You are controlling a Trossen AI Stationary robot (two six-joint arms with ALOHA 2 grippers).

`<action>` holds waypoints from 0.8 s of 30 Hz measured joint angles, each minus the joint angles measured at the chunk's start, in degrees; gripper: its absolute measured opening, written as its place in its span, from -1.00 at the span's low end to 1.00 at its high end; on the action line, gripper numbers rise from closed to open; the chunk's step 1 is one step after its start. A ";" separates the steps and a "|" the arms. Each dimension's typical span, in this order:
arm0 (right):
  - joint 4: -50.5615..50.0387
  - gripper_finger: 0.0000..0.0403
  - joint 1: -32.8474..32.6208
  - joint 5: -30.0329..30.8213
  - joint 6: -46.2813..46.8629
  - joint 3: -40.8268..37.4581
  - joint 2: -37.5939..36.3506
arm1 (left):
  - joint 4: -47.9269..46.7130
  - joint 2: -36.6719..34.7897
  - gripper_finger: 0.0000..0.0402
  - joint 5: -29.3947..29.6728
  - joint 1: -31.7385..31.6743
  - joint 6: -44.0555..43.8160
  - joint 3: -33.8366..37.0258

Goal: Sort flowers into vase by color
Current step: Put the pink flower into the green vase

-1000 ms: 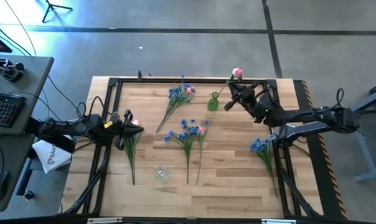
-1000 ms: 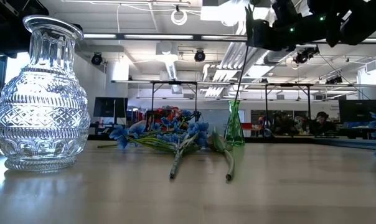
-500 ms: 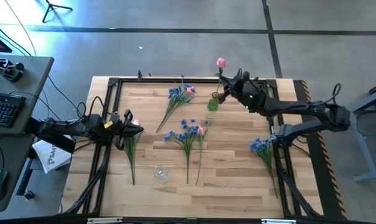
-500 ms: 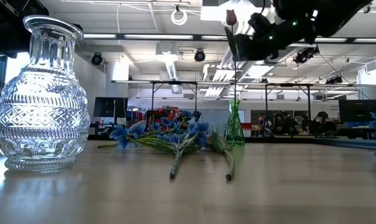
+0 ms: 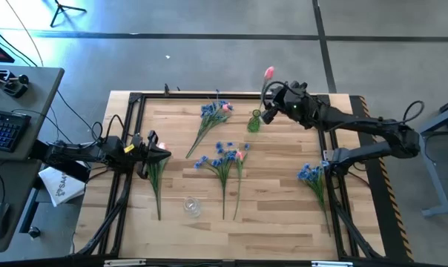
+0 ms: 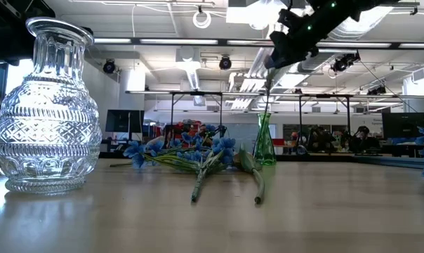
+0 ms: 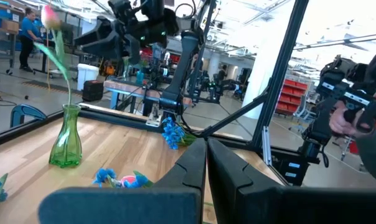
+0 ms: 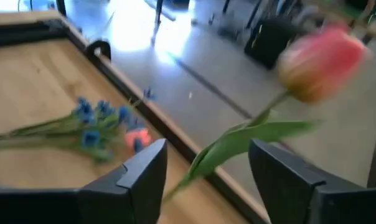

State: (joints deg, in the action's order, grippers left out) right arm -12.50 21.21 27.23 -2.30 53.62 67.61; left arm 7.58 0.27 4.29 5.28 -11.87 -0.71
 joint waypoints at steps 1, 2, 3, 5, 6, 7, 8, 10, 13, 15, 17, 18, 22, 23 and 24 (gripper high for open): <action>-3.57 0.12 -0.55 -0.03 1.87 1.08 -0.41 | 0.01 0.00 -0.98 0.00 0.02 0.01 0.00; -6.57 0.13 -1.39 0.01 3.78 1.92 -0.79 | 0.00 0.00 -0.98 0.02 0.00 0.01 0.00; -9.01 0.13 -2.39 -0.09 5.71 2.48 -1.34 | 0.01 0.00 -0.98 0.00 0.02 0.01 0.00; -12.46 0.12 -5.05 -0.45 8.68 2.58 -2.37 | 0.01 0.00 -0.98 0.02 0.00 0.04 0.00; -13.17 0.11 -6.69 -0.72 9.96 2.43 -2.84 | 0.01 0.00 -0.98 0.00 0.00 0.04 0.00; -13.24 0.10 -8.52 -0.75 11.35 2.01 -3.20 | 0.01 0.00 -0.98 0.02 0.01 0.04 0.00; -13.60 0.09 -10.55 -0.78 12.73 1.56 -3.51 | 0.07 0.00 -0.98 0.05 0.01 0.07 0.00; -13.96 0.07 -14.72 -0.88 15.24 0.71 -3.56 | 0.08 0.00 -0.98 1.03 0.02 0.13 0.00; -13.41 0.05 -20.69 -0.90 17.79 -0.73 -3.52 | 0.12 0.00 -0.99 2.63 0.01 1.29 0.00; -12.98 0.03 -24.10 -0.83 18.97 -1.29 -3.52 | 0.60 -0.01 -1.00 3.29 0.00 2.23 0.00; -13.13 0.02 -27.05 -0.23 20.00 -1.39 -3.52 | 1.93 0.00 -1.00 3.75 0.02 3.31 0.00; -12.93 0.02 -28.43 0.16 20.43 -1.39 -3.52 | 2.57 0.00 -1.00 3.76 0.00 3.87 0.00; -12.52 0.02 -33.09 0.53 22.19 -1.39 -3.52 | 4.59 0.00 -1.00 3.80 0.02 6.02 0.00; -12.52 0.02 -33.94 -0.48 23.56 -1.39 -3.49 | 4.85 0.00 -1.00 3.80 0.02 6.13 0.00; -12.44 0.02 -34.67 -1.75 25.36 -1.39 -3.17 | 4.89 0.00 -1.00 3.83 0.01 6.16 0.00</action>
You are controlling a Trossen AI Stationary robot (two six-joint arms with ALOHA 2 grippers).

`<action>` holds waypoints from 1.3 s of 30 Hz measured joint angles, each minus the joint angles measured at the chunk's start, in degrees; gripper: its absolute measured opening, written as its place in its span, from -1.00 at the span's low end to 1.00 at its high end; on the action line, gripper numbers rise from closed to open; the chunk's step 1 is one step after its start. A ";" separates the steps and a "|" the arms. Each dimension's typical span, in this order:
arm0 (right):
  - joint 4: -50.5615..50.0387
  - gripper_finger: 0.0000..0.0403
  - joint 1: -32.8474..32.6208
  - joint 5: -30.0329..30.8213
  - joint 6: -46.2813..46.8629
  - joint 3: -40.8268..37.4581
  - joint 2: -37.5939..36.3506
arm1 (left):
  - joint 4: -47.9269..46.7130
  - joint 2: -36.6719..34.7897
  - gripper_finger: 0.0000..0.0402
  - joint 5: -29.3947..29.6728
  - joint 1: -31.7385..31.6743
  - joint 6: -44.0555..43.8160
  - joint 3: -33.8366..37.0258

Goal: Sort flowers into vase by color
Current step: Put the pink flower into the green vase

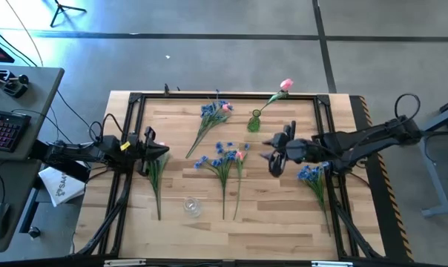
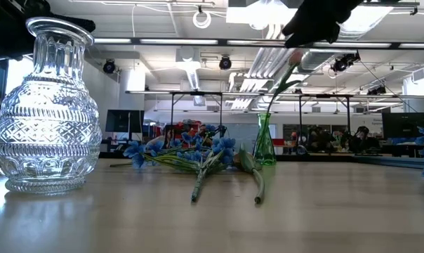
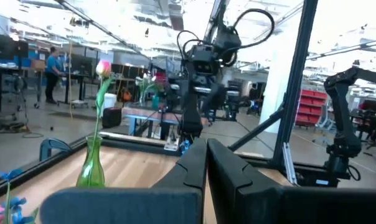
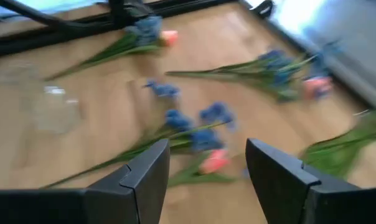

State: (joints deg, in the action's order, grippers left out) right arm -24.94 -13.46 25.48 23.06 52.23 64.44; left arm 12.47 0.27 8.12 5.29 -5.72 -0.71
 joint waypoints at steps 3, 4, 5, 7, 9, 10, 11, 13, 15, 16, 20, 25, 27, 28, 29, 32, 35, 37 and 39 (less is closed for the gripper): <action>0.22 0.02 -1.80 -3.17 6.91 0.00 2.59 | -0.24 0.01 -1.00 0.18 0.01 -0.02 0.00; 0.55 0.03 -2.17 -3.96 9.38 0.00 4.14 | -0.40 0.10 -1.00 0.19 0.00 -0.02 0.00; 0.97 0.05 -2.41 -5.25 11.39 0.00 5.93 | -0.54 0.18 -1.00 0.19 0.01 -0.02 0.00; 2.62 0.11 -2.70 -7.61 14.23 0.00 10.30 | -0.52 0.43 -1.00 0.21 0.00 -0.04 0.00; 5.35 0.19 -2.39 -8.83 16.22 0.00 15.18 | -0.63 0.68 -1.00 0.26 0.01 -0.04 0.00; 7.16 0.23 -1.80 -9.19 17.71 0.00 17.81 | -0.58 0.90 -1.00 0.30 -0.01 -0.04 0.00; 8.22 0.26 -1.00 -9.90 19.41 0.25 20.32 | -0.61 1.02 -1.00 0.30 0.01 -0.04 0.00; 8.83 0.30 0.67 -10.98 22.95 1.37 25.52 | -0.61 1.37 -1.00 0.32 -0.01 -0.22 0.00; 8.86 0.30 2.23 -12.17 25.92 2.84 30.36 | -0.74 1.81 -1.00 0.32 0.01 -0.97 0.00; 8.82 0.29 3.03 -12.97 26.67 3.75 32.71 | -0.76 2.01 -1.00 0.30 0.01 -1.12 0.00; 7.80 0.21 5.42 -15.21 27.96 7.52 40.34 | -0.88 3.01 -1.00 0.29 0.00 -1.16 0.00; 1.71 -0.05 6.61 -15.40 27.29 13.22 45.65 | -0.92 4.36 -1.00 0.28 0.00 -1.16 0.00; -1.60 -0.22 6.70 -14.80 26.17 14.72 46.43 | -0.88 4.89 -1.00 0.28 0.00 -1.22 0.00; -2.99 -0.32 6.74 -14.51 25.70 15.04 46.49 | -0.91 5.10 -1.00 0.26 -0.01 -1.22 0.00; -3.90 -0.43 6.74 -14.08 24.83 15.12 46.49 | -0.96 5.31 -1.00 0.26 0.00 -1.26 0.00; -5.41 -0.81 6.71 -13.69 20.94 14.18 45.48 | -0.97 5.87 -1.00 0.24 -0.01 -1.58 0.00; -5.84 -0.93 5.98 -13.49 18.76 11.29 42.84 | -1.18 6.38 -1.00 0.19 -0.01 -1.77 0.00; -5.56 -0.91 5.09 -12.21 18.46 7.84 39.45 | -1.28 6.78 -1.00 0.16 0.01 -2.62 -0.02; -0.65 -0.93 3.97 -11.11 18.11 2.94 34.26 | -1.25 7.18 -1.00 0.13 0.00 -3.06 -0.02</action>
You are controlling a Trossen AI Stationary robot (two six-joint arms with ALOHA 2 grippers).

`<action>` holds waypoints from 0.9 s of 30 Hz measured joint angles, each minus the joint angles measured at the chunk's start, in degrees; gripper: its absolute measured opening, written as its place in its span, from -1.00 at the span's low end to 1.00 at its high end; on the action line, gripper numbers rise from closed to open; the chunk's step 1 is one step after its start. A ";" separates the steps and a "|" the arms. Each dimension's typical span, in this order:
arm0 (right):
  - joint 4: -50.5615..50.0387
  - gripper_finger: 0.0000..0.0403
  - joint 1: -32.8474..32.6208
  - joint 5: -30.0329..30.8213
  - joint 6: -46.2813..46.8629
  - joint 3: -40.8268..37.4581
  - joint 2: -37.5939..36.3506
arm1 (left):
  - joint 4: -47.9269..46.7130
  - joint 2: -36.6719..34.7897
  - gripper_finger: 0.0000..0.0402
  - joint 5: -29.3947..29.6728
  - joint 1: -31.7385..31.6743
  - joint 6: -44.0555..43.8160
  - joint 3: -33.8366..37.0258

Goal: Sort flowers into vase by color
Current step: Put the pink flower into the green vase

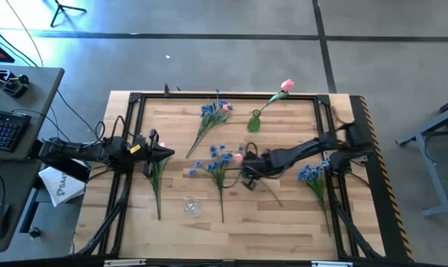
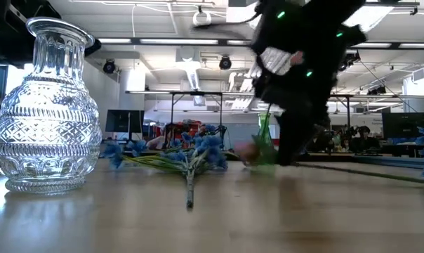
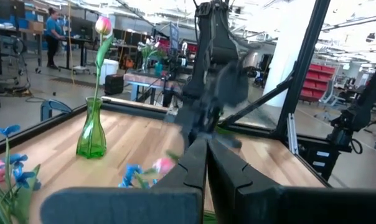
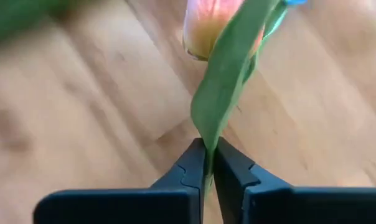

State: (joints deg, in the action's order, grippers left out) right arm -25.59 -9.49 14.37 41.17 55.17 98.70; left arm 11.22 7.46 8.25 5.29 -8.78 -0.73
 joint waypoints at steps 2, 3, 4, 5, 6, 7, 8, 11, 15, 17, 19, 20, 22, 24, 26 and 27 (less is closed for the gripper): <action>8.03 -0.97 -1.43 2.48 -2.76 -6.07 -5.96 | 0.06 0.46 -1.00 0.02 -0.01 -0.05 0.00; 13.65 -0.98 -2.28 4.18 -5.67 -9.32 -8.85 | -0.09 0.57 -1.00 0.03 0.01 -0.07 0.00; 20.38 -0.97 -3.06 5.96 -9.38 -12.63 -11.80 | 0.01 0.79 -1.00 0.04 0.00 -0.07 0.01; 28.60 -0.96 -3.76 8.33 -13.64 -15.98 -14.45 | 0.15 0.98 -1.00 0.02 0.00 -0.07 0.00; 38.46 -0.96 -4.32 10.51 -18.13 -19.36 -16.87 | 0.07 1.11 -1.00 0.04 0.01 -0.09 0.00; 48.44 -0.96 -4.50 12.00 -22.98 -22.43 -18.69 | 0.11 1.22 -1.00 0.04 0.00 -0.07 0.00; 58.50 -0.96 -4.34 12.60 -27.95 -25.37 -20.10 | 0.22 1.32 -1.00 0.04 0.00 -0.08 0.00; 81.73 -0.98 -2.68 12.65 -44.36 -31.72 -21.73 | 0.38 1.39 -1.00 0.04 -0.01 -0.07 0.00; 95.57 -0.97 1.83 13.58 -64.17 -33.66 -22.35 | 0.72 1.39 -1.00 0.07 -0.01 -0.07 0.00; 98.18 -0.97 5.06 15.19 -68.34 -32.78 -22.26 | 0.72 1.39 -1.00 0.09 0.01 -0.07 0.00; 100.00 -0.97 8.73 14.60 -70.05 -31.32 -22.28 | 0.71 1.39 -1.00 0.09 0.00 -0.07 0.00; 100.66 -0.97 10.70 14.13 -70.70 -30.64 -22.28 | 0.72 1.39 -1.00 0.09 0.01 -0.12 0.00; 100.83 -0.97 14.59 12.40 -72.13 -29.16 -22.28 | 0.71 1.39 -1.00 0.09 0.00 -0.16 0.00; 100.83 -0.97 18.13 10.63 -73.19 -27.81 -22.28 | 0.70 1.39 -1.00 0.09 0.00 -0.19 0.00; 100.75 -0.97 21.09 9.52 -73.15 -26.71 -22.28 | 0.70 1.39 -1.00 0.09 0.01 -0.65 0.01; 100.46 -0.97 22.39 9.42 -73.16 -26.30 -22.28 | 0.70 1.39 -1.00 0.09 0.01 -0.71 0.01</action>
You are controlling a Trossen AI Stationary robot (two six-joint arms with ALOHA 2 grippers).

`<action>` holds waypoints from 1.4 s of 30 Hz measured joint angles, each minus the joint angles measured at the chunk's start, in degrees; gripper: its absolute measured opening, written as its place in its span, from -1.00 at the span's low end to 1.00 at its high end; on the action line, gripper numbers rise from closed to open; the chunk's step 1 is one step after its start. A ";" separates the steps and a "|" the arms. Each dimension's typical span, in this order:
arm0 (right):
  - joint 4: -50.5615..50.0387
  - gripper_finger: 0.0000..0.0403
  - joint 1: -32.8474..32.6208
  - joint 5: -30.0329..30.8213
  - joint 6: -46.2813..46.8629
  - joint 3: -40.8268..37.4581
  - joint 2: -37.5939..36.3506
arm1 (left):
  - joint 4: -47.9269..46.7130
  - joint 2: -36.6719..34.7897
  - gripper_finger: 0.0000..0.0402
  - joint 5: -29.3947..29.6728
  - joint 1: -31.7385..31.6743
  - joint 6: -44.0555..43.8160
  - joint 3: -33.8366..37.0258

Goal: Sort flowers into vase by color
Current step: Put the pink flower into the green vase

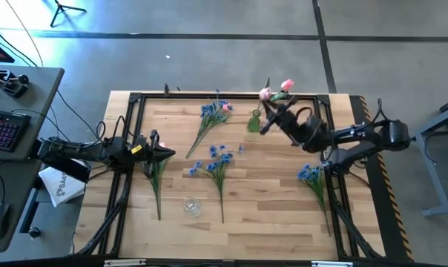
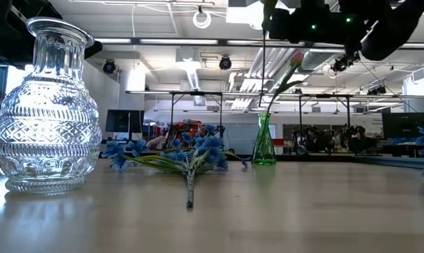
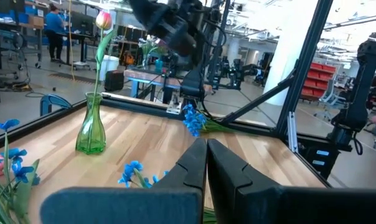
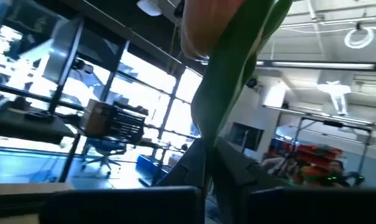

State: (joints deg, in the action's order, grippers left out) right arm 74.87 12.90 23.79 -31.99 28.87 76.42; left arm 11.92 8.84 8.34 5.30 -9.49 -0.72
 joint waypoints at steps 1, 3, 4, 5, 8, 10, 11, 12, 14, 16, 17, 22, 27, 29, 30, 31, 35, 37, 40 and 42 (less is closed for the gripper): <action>-0.16 -0.97 1.02 -0.08 0.00 0.18 0.00 | 0.00 0.00 -1.00 0.00 0.00 -0.01 -0.01; -0.66 -0.97 2.81 -0.12 0.00 0.26 0.01 | 0.00 0.00 -1.00 0.00 0.00 -0.01 -0.01; -1.09 -0.97 3.54 -0.15 0.04 0.27 0.02 | 0.00 0.00 -1.00 0.00 0.00 -0.01 -0.01; -1.72 -0.97 4.09 -0.17 0.32 0.28 0.02 | -0.01 0.00 -1.00 0.00 0.00 -0.01 0.00; -4.09 -0.97 5.20 -0.35 2.46 0.30 0.02 | -0.02 0.00 -1.00 0.00 0.00 -0.01 -0.01; -5.20 -0.97 5.52 -1.06 3.47 0.30 0.02 | -0.02 0.00 -1.00 0.00 -0.01 -0.01 -0.01; -5.55 -0.97 5.54 -1.33 3.48 0.30 0.02 | -0.02 0.00 -1.00 0.00 0.00 -0.01 0.00; -5.72 -0.97 5.52 -1.46 3.46 0.30 0.02 | -0.02 0.00 -1.00 0.00 0.00 -0.01 -0.01; -5.72 -0.97 5.50 -1.55 3.55 0.30 0.02 | -0.02 0.00 -1.00 0.00 -0.02 0.02 -0.01; -6.11 -0.97 5.47 -1.55 3.83 0.30 0.02 | -0.02 0.00 -1.00 0.01 -0.01 0.02 -0.01; -6.49 -0.96 5.47 -1.55 4.37 0.30 0.02 | -0.02 0.00 -1.00 0.01 0.00 0.02 -0.01; -9.83 -0.89 6.16 -1.56 10.86 0.30 0.02 | -0.04 0.00 -1.00 0.00 0.00 0.04 -0.01; -15.13 -0.61 7.11 -1.98 14.11 0.30 0.02 | -0.04 0.00 -1.00 0.01 -0.01 0.02 0.00; -16.07 -0.47 7.09 -1.41 14.01 0.30 0.02 | -0.05 0.00 -1.00 0.02 0.00 0.04 -0.01; -16.49 -0.40 7.06 -0.96 14.02 0.32 -0.04 | -0.06 0.00 -1.00 0.02 -0.02 0.02 -0.01; -17.18 -0.33 6.90 -0.14 14.01 0.32 -0.42 | -0.06 0.00 -1.00 0.02 -0.02 0.02 -0.01; -22.04 -0.09 5.47 3.55 13.99 0.32 -4.63 | -0.07 0.00 -1.00 0.02 0.00 -0.93 -0.01; -25.80 -0.01 4.08 5.15 13.99 0.32 -7.77 | -0.05 0.00 -1.00 0.02 -0.01 -2.12 -0.01; -30.05 0.06 1.53 5.73 15.43 0.32 -12.71 | -0.04 0.00 -1.00 0.00 -0.02 -2.46 -0.01; -32.28 0.07 0.22 5.64 18.01 0.35 -15.35 | 0.08 0.00 -1.00 0.02 0.00 -2.45 -0.01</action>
State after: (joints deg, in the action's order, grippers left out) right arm 42.59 13.12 29.43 -13.97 29.21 61.07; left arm 12.00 8.84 8.36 5.30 -11.94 -0.73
